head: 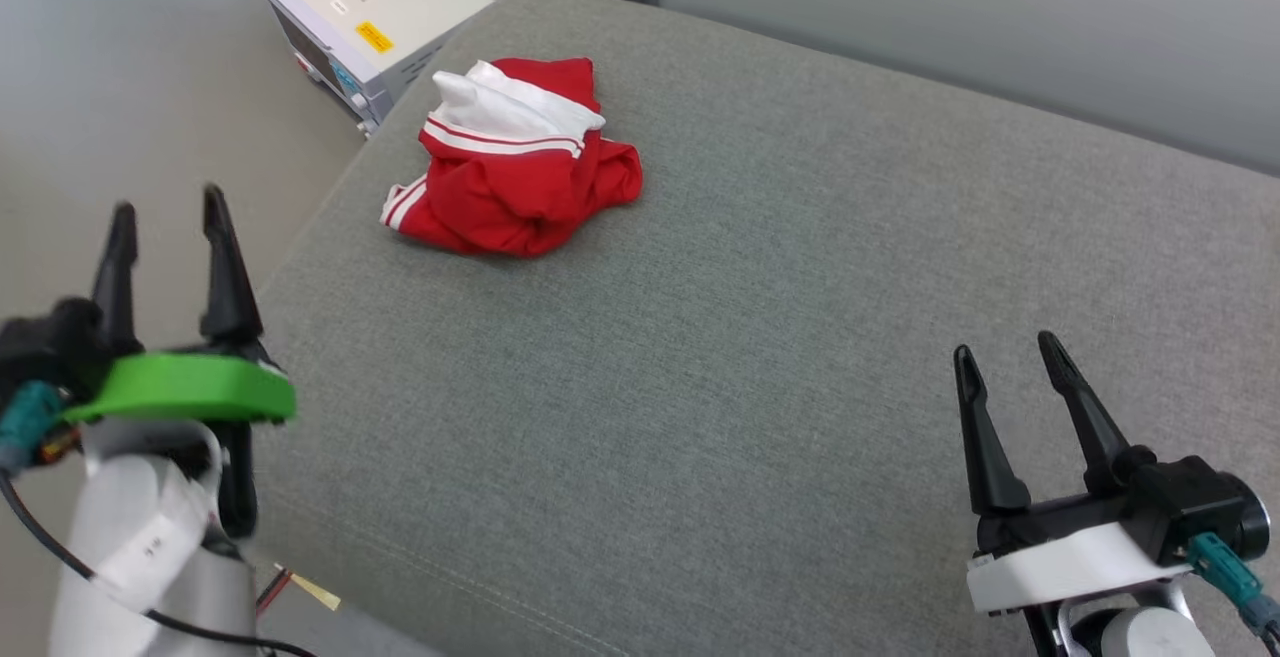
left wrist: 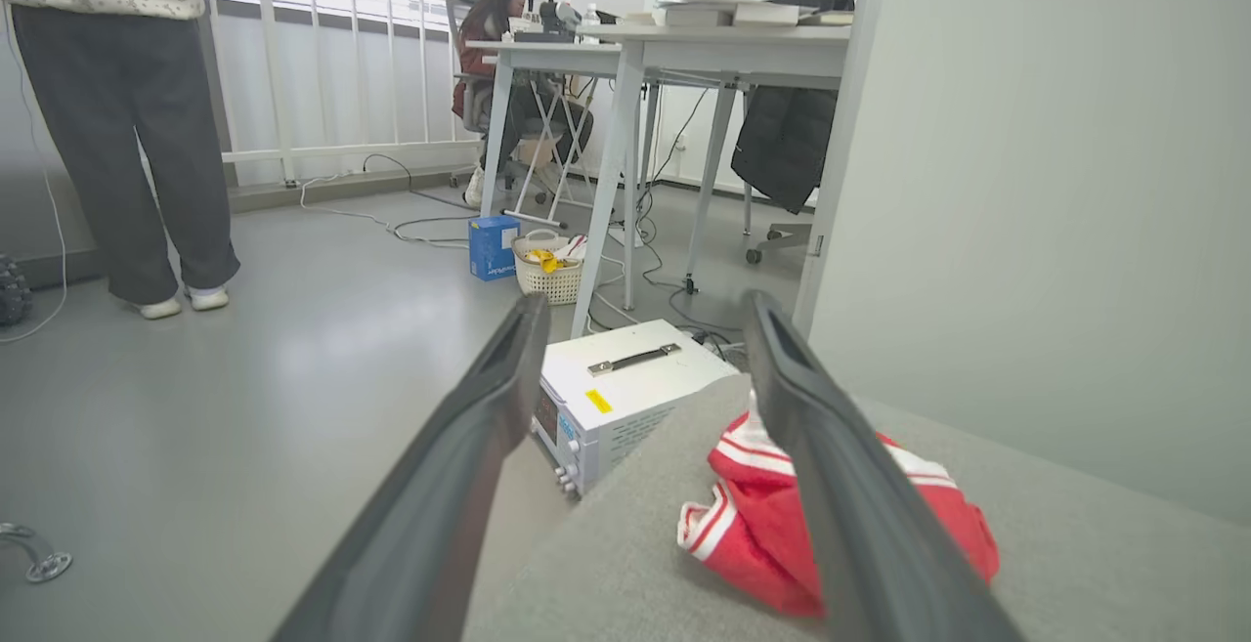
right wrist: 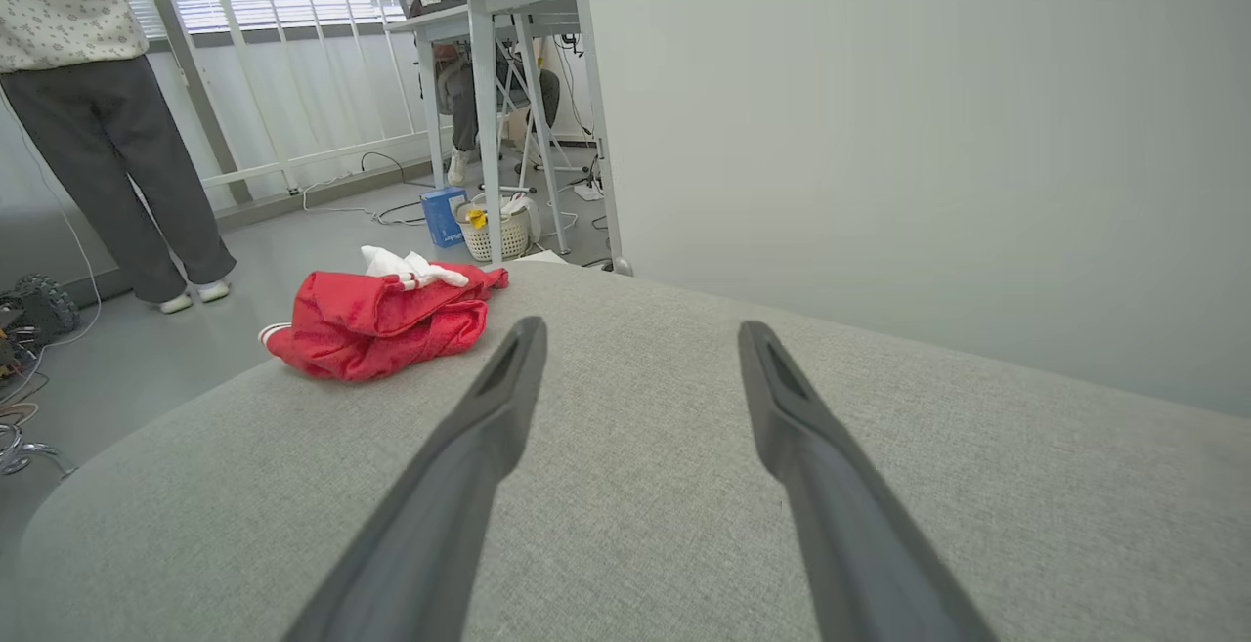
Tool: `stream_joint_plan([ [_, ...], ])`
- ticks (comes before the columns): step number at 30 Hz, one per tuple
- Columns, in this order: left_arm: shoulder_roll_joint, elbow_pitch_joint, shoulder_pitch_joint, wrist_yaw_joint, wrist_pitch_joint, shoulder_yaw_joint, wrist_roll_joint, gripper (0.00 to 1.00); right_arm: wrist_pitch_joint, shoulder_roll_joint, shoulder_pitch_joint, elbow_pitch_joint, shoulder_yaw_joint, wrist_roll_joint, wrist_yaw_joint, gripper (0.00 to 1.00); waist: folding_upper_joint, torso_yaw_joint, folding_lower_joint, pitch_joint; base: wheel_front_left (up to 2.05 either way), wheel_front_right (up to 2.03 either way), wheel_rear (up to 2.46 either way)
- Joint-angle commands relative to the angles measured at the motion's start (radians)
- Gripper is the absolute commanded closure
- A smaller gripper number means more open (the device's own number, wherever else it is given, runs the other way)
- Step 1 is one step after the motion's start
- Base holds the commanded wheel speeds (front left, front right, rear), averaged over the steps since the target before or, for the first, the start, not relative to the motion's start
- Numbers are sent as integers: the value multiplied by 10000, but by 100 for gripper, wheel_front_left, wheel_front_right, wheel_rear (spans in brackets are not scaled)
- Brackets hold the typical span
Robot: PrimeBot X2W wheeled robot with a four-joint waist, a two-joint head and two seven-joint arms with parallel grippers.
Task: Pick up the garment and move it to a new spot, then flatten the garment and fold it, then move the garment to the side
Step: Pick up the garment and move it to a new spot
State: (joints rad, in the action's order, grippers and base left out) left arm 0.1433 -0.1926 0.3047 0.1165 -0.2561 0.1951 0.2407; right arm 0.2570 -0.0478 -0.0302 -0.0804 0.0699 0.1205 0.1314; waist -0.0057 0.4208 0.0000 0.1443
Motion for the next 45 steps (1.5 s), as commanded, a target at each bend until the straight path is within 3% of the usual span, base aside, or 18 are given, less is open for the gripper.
stream_joint_plan([
  [1,262,-149,617,77,-57,22,159,0,47,-24,267,-118,1,-181,-7,0,57,-506,0,770,0,0,0],
  [6,1245,-734,2454,133,-57,-366,687,0,47,-24,787,-391,-46,-563,-7,0,57,-923,0,1691,0,0,0],
  [16,3460,-2142,5612,140,984,-2975,3290,0,47,-24,1433,-908,14,-1023,-7,0,57,-1542,0,2960,0,0,0],
  [18,3837,-2326,6047,140,1569,-3578,3685,0,47,-24,1520,-980,7,-1082,-7,0,57,-1649,0,3121,0,0,0],
  [25,5034,-2599,7381,141,4943,-5561,6370,0,47,-24,1826,-1212,-28,-1127,-7,0,57,-2045,0,3626,0,0,0],
  [29,5641,-2712,7735,141,6994,-6585,7340,0,47,-24,1934,-1291,7,-1135,-7,0,57,-2211,0,3871,0,0,0],
  [32,5964,-2653,7851,141,8250,-7333,7922,0,47,-24,2006,-1348,8,-1124,-7,0,57,-2304,0,4049,0,0,0],
  [36,6244,-2612,7929,141,9134,-8161,8220,0,47,-24,2129,-1354,42,-1104,-7,0,57,-2443,0,4271,0,0,0],
  [45,6220,-3450,7688,141,9817,-9932,8000,0,47,-24,2388,-1307,69,-1000,-7,0,57,-2728,0,4667,0,0,0],
])
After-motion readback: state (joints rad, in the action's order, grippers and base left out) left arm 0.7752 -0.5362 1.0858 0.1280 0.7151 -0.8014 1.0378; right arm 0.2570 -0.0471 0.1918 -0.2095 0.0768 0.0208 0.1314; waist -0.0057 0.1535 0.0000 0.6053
